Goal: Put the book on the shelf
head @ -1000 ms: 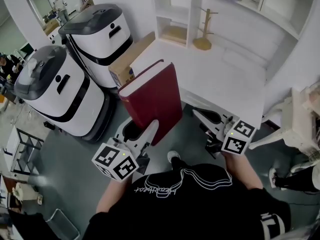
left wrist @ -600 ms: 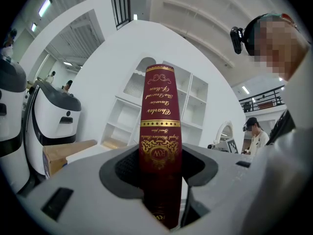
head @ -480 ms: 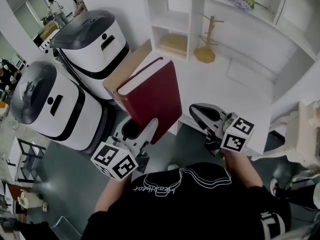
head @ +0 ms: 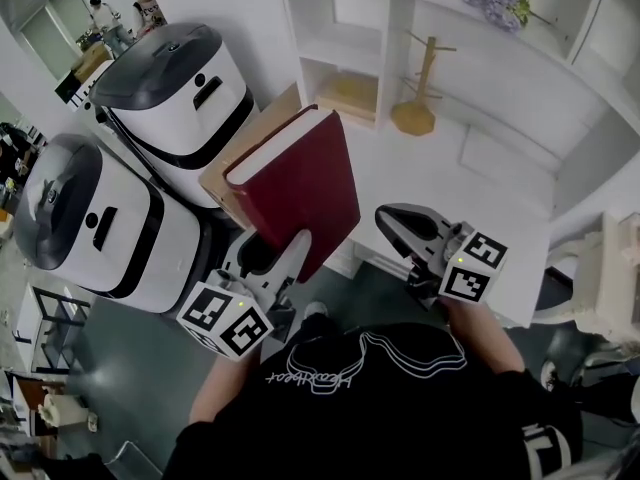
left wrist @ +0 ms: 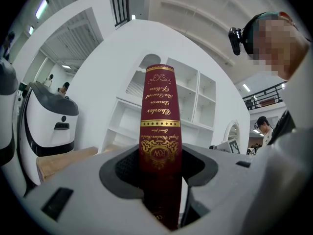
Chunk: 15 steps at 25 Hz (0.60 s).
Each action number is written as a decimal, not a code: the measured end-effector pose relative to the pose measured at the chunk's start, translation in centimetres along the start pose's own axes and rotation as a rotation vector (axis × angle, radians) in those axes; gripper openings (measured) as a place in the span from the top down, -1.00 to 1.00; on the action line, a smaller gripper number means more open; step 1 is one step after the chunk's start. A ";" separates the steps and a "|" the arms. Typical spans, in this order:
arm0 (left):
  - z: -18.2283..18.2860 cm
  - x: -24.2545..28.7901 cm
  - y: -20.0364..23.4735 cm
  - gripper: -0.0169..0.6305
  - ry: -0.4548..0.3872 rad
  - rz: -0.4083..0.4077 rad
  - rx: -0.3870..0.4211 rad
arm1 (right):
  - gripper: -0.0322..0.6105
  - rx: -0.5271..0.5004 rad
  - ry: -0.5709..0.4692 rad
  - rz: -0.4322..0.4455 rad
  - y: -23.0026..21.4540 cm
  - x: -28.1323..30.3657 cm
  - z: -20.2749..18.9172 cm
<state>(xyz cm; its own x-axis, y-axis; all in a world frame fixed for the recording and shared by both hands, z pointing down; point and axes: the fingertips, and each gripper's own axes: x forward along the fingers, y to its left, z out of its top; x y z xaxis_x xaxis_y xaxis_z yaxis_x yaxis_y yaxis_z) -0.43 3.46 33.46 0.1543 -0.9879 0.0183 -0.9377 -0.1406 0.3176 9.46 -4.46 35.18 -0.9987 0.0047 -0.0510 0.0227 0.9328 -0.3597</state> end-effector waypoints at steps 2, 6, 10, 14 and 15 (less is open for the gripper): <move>0.3 0.8 1.0 0.31 -0.002 -0.007 -0.001 | 0.88 0.000 0.002 -0.009 -0.9 0.7 0.0; 1.0 2.5 3.4 0.31 0.000 -0.029 -0.001 | 0.88 -0.010 -0.007 -0.031 -2.6 2.7 0.8; 1.9 4.6 6.7 0.31 0.005 -0.049 -0.004 | 0.88 -0.013 -0.015 -0.066 -4.8 5.3 1.6; 3.3 6.8 9.9 0.31 0.007 -0.076 -0.002 | 0.88 -0.020 -0.026 -0.099 -6.8 7.9 2.7; 3.7 7.4 10.6 0.31 0.008 -0.083 -0.002 | 0.88 -0.022 -0.029 -0.108 -7.3 8.5 3.1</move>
<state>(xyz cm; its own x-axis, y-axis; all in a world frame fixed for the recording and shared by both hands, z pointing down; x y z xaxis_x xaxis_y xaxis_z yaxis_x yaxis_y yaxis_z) -10.38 -5.55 33.46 0.2343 -0.9722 -0.0010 -0.9208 -0.2223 0.3205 0.98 -12.37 34.50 -0.9935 -0.1068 -0.0397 -0.0867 0.9348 -0.3445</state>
